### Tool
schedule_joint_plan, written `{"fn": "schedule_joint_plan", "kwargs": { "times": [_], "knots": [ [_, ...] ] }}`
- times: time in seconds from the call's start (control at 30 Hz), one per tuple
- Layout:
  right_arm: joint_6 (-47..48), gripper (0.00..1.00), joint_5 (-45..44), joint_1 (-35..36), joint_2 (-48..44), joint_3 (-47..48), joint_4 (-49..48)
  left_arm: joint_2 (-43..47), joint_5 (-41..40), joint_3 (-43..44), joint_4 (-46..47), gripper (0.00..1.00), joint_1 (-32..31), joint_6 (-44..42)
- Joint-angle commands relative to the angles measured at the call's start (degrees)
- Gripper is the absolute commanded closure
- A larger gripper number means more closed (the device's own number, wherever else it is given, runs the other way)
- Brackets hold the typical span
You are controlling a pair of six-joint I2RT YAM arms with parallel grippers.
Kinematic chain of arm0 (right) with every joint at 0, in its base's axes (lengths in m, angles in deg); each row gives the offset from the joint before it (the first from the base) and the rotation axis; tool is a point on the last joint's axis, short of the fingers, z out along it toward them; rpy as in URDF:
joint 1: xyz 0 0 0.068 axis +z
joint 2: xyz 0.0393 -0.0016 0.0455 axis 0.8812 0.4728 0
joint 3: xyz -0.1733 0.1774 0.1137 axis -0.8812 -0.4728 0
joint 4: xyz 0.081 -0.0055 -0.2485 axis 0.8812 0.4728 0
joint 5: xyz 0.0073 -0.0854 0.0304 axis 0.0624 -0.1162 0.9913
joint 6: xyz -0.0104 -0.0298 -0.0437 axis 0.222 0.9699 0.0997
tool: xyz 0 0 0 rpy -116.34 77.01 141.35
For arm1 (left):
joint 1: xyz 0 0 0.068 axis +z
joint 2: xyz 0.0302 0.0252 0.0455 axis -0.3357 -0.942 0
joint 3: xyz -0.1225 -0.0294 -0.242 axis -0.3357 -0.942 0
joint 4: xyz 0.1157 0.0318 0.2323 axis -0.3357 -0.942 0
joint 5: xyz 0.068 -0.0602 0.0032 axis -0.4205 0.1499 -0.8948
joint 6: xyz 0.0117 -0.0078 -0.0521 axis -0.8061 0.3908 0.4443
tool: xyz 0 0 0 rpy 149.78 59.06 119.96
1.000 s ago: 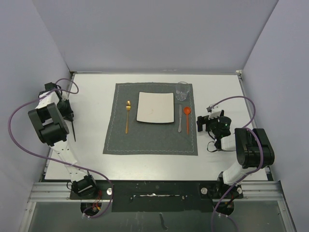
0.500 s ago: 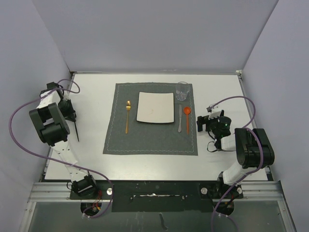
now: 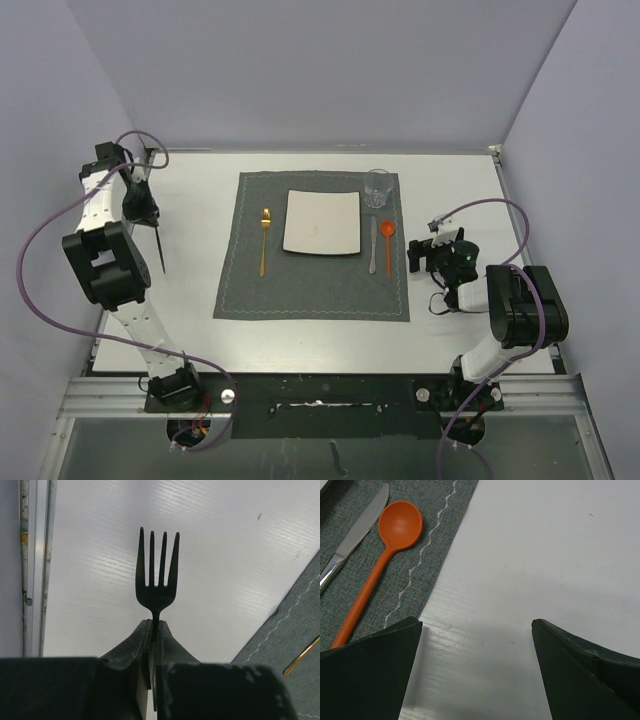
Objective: Set the dinner table for one person
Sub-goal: Pick up the fork at the center of the board, then place the fork on the napkin.
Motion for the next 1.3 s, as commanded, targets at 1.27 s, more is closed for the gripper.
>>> {"fn": "schedule_joint_plan", "kwargs": {
  "times": [1.27],
  "knots": [
    [-0.2,0.02,0.3,-0.3,-0.2,1.4,-2.9,-17.0,-1.7,14.7,-7.1,1.00,-28.9,7.4]
  ]
}}
